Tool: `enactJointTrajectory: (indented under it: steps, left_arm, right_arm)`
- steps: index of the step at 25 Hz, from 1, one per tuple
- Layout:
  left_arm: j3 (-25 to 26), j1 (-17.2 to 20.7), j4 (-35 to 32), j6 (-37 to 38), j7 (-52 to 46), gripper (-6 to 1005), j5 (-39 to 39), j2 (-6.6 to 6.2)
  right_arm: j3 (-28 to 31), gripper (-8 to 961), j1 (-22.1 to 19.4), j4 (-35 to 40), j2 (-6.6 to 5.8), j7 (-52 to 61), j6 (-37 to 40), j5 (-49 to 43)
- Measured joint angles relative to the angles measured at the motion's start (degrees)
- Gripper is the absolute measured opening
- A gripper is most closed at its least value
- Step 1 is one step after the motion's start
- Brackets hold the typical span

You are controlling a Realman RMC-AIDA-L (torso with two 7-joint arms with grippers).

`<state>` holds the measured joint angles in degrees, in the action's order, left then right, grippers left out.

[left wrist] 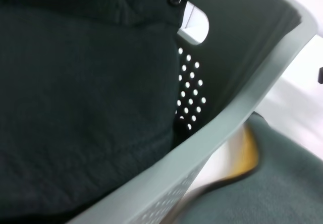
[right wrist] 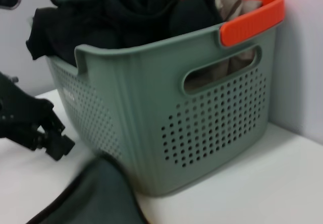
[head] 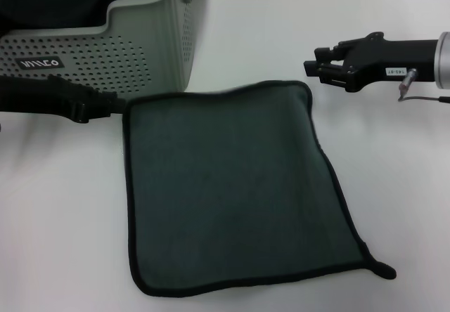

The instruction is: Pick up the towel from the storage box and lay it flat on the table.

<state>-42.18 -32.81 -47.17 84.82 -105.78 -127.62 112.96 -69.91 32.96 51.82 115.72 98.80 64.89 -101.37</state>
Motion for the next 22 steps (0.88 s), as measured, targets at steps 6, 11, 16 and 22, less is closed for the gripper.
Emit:
enactJointTrajectory:
  steps: [6, 11, 16, 22]
  left_arm:
    - [0.0, 1.5, -0.3, 0.9, 0.5, 181, 3.7, -1.23]
    - [0.0, 3.5, -0.6, 4.6, 3.5, 431, 8.5, -1.86]
    - [0.0, 7.4, 1.6, 17.9, 20.9, 604, 18.9, -1.58]
    - [-1.9, 10.6, 9.3, 31.7, 43.1, 607, 31.3, -1.25]
  right_arm:
    - [0.0, 277, -2.2, 2.7, 0.11, -0.1, 0.4, 1.3]
    - [-0.1, 479, -4.2, 3.8, 0.17, -0.4, 1.7, 3.9]
    - [0.0, 717, -8.5, 2.0, 0.01, -14.6, 19.8, 14.6]
    - [-3.4, 848, -15.0, 3.8, 0.39, -21.3, 32.1, 22.3]
